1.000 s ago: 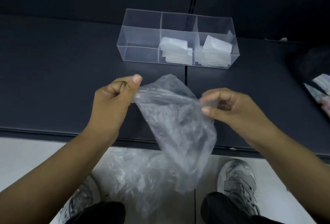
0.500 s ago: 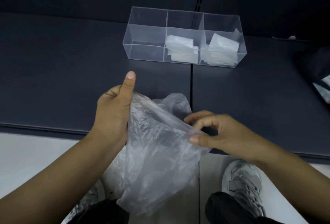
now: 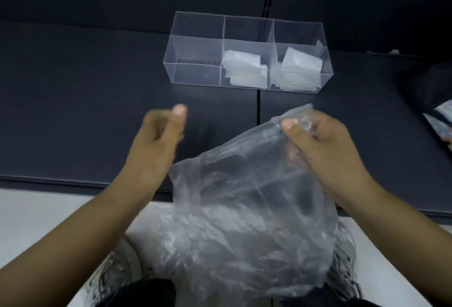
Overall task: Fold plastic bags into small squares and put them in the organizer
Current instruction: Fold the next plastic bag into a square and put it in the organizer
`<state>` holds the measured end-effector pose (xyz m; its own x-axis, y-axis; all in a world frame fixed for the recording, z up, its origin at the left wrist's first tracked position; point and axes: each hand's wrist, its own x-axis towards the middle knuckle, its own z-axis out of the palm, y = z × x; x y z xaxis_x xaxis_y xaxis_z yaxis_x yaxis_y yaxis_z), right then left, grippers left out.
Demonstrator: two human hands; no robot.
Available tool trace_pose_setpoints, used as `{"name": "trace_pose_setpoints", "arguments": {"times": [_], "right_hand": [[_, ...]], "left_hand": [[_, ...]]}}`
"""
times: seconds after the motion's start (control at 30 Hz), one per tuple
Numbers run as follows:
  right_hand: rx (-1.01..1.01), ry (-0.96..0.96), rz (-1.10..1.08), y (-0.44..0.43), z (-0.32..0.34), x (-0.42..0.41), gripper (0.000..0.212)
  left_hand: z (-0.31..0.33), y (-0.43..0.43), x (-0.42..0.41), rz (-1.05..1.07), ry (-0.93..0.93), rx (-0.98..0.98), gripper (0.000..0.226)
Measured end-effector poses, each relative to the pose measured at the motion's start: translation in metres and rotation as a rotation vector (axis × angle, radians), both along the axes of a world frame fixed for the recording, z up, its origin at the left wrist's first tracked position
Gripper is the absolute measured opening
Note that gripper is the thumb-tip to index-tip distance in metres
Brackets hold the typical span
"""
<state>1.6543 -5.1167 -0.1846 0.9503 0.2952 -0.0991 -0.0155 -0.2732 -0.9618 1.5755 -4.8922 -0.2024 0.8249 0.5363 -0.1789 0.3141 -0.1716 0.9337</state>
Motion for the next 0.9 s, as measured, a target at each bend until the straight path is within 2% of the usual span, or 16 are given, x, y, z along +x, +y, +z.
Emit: {"name": "trace_pose_setpoints", "arguments": {"times": [0.1, 0.17, 0.23, 0.27, 0.33, 0.43, 0.5, 0.6, 0.67, 0.73, 0.9], "right_hand": [[-0.003, 0.012, 0.176, 0.024, 0.005, 0.002, 0.017], [-0.016, 0.024, 0.255, 0.034, 0.005, 0.007, 0.020], [-0.036, 0.064, 0.274, 0.031, 0.002, 0.017, 0.019], [-0.044, 0.112, 0.269, 0.025, 0.000, 0.023, 0.019], [-0.115, 0.174, 0.267, 0.008, -0.005, 0.035, 0.017], [-0.209, 0.192, 0.200, -0.021, -0.016, 0.054, 0.004], [-0.227, 0.192, 0.115, -0.039, -0.025, 0.064, 0.013], [-0.162, 0.234, 0.026, -0.057, -0.035, 0.072, 0.023], [-0.106, 0.305, 0.055, -0.060, -0.038, 0.071, 0.042], [-0.110, 0.317, 0.116, -0.056, -0.044, 0.067, 0.050], [-0.219, 0.282, 0.100, -0.024, -0.051, 0.072, 0.037]], "left_hand": [[0.022, -0.017, 0.023, -0.485, -0.006, 0.043, 0.057], [0.023, -0.028, 0.038, -0.561, -0.014, 0.028, 0.045], [0.019, -0.029, 0.046, -0.449, -0.050, -0.019, 0.020], [0.013, -0.025, 0.048, -0.372, -0.054, -0.020, 0.015], [-0.003, -0.007, 0.049, -0.220, -0.051, 0.040, 0.018], [-0.024, 0.029, 0.046, -0.020, -0.018, 0.125, 0.025], [-0.038, 0.048, 0.041, 0.060, 0.045, 0.147, 0.027], [-0.053, 0.063, 0.032, 0.126, 0.133, 0.160, 0.027], [-0.055, 0.067, 0.030, 0.163, 0.158, 0.154, 0.025], [-0.055, 0.069, 0.031, 0.176, 0.154, 0.107, 0.022], [-0.053, 0.073, 0.039, 0.197, 0.187, -0.071, 0.019]]}}
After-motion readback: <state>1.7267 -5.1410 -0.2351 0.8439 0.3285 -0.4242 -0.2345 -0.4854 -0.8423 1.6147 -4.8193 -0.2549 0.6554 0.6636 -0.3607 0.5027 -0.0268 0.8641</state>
